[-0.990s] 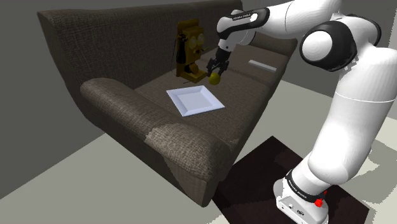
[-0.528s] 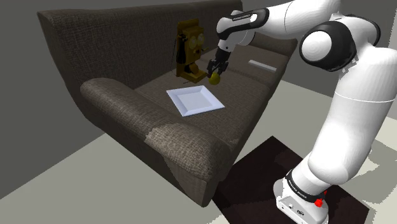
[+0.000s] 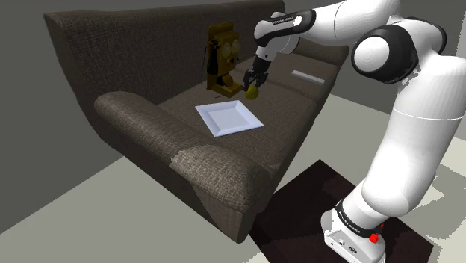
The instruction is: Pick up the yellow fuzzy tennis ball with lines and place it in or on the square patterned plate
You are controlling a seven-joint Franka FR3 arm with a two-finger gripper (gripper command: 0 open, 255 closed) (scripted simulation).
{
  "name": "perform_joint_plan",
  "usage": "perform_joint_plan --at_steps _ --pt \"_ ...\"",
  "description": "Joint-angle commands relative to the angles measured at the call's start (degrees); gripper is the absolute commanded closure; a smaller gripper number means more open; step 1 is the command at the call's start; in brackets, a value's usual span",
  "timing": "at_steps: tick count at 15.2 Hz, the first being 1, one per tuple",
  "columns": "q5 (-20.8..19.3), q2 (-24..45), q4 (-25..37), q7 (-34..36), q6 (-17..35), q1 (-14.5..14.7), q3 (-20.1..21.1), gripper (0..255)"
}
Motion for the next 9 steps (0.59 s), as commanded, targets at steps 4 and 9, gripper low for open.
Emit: perform_joint_plan --at_steps 4,9 --pt "-0.4 -0.6 1.4 0.6 -1.9 0.0 -0.1 255" --pt "-0.9 -1.4 4.1 1.7 -5.3 -0.1 -0.3 255"
